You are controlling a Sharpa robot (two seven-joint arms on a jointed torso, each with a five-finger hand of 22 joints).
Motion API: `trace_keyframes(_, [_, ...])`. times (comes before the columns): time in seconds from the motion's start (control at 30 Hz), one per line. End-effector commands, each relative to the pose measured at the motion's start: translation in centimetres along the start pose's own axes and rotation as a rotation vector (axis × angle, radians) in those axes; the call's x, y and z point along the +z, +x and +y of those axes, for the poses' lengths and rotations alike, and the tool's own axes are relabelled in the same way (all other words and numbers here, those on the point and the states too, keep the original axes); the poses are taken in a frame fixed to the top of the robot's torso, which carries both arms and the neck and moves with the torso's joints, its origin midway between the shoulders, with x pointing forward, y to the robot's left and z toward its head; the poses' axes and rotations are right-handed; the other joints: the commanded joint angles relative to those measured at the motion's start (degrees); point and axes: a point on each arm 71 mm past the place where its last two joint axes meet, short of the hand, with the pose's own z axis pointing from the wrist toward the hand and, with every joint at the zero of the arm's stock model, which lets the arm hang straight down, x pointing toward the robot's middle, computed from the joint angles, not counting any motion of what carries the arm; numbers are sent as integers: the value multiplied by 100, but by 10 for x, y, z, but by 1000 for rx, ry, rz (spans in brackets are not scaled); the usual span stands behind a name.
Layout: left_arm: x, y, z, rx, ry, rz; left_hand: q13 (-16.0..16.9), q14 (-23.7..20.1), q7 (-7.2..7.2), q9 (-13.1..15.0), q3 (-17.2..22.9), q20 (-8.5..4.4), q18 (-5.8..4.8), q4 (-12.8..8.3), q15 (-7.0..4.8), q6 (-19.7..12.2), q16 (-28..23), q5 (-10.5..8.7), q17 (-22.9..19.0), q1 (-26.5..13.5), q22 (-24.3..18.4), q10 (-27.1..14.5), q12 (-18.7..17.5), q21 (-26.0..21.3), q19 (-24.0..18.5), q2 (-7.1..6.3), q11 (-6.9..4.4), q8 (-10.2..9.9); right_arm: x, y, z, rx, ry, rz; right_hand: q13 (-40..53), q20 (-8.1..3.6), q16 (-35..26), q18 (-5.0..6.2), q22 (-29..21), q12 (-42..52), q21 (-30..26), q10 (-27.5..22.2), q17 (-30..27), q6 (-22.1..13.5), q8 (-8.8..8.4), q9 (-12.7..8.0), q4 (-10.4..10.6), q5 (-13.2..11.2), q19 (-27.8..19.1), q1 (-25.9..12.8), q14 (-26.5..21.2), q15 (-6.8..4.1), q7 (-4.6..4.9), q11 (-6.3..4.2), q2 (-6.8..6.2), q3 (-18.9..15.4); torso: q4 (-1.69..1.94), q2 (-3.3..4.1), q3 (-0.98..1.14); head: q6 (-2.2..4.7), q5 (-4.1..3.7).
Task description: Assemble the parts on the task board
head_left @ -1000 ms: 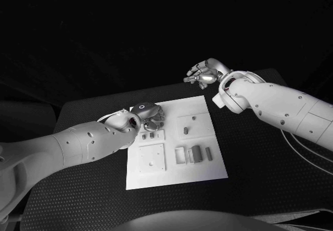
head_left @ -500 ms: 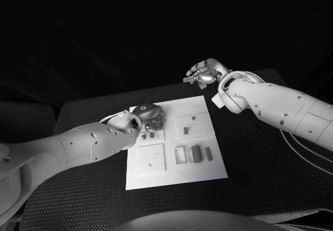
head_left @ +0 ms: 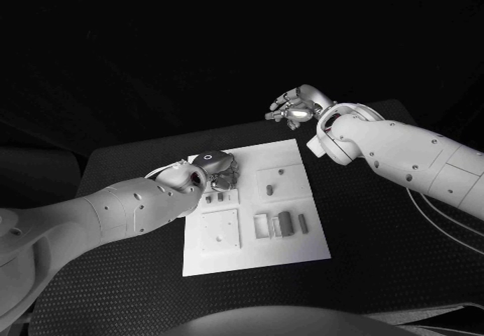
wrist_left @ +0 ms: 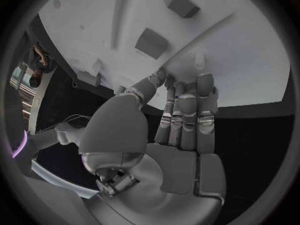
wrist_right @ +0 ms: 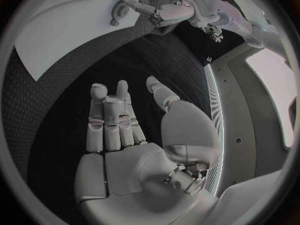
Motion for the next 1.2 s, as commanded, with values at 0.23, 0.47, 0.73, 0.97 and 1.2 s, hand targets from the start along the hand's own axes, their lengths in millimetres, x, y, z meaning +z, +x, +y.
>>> trace_keyframes(0.23, [0, 4, 1, -9, -8, 32, -4, 55, -11, -12, 67, 4, 679, 2, -27, 53, 50, 21, -20, -28, 146, 104, 19, 70, 8, 128, -23, 59, 0, 1, 2, 1, -14, 7, 8, -28, 1, 129, 107, -24, -17, 30, -8, 1, -22, 6, 27, 11, -5, -38, -18, -10, 29, 9, 35, 6, 3, 2, 1, -12, -14])
trace_keyframes(0.47, [0, 5, -1, -16, -2, 41, 6, 81, -22, -18, 82, -13, 678, 1, -50, 77, 66, 24, -32, -55, 144, 178, 48, 115, 14, 183, -47, 80, 0, 1, 2, 1, -14, 8, 8, -28, 1, 129, 107, -25, -17, 30, -9, 1, -23, 7, 27, 11, -5, -38, -18, -10, 29, 9, 35, 6, 3, 0, -1, -19, -14])
trace_keyframes(0.73, [0, 5, -2, -26, 0, 43, 11, 93, -28, -22, 82, -23, 675, 0, -63, 87, 73, 23, -40, -74, 143, 212, 61, 138, 15, 193, -60, 90, 0, 1, 2, 1, -12, 8, 8, -28, 0, 129, 107, -26, -18, 31, -9, 2, -23, 7, 27, 11, -4, -38, -18, -11, 29, 9, 36, 7, 4, -3, 0, -25, -8])
trace_keyframes(0.97, [-1, 5, -3, -31, 8, 37, 24, 124, -50, -20, 115, -44, 673, -5, -87, 133, 87, 41, -51, -54, 142, 282, 88, 179, 27, 252, -85, 124, 0, 2, 2, 1, -13, 12, 8, -29, 0, 129, 107, -27, -18, 32, -9, 2, -23, 8, 26, 11, -4, -39, -18, -11, 29, 9, 37, 6, 2, 1, 0, -22, -15])
trace_keyframes(1.2, [-1, 5, -1, -31, -1, 46, 37, 143, -63, -26, 187, -64, 664, -12, -113, 154, 86, 52, -71, 18, 139, 357, 115, 210, 19, 294, -112, 142, 0, 2, 2, 1, -13, 12, 9, -29, 0, 129, 106, -28, -18, 32, -10, 2, -23, 8, 26, 11, -4, -40, -17, -11, 29, 9, 36, 6, 3, -1, -1, -25, -16])
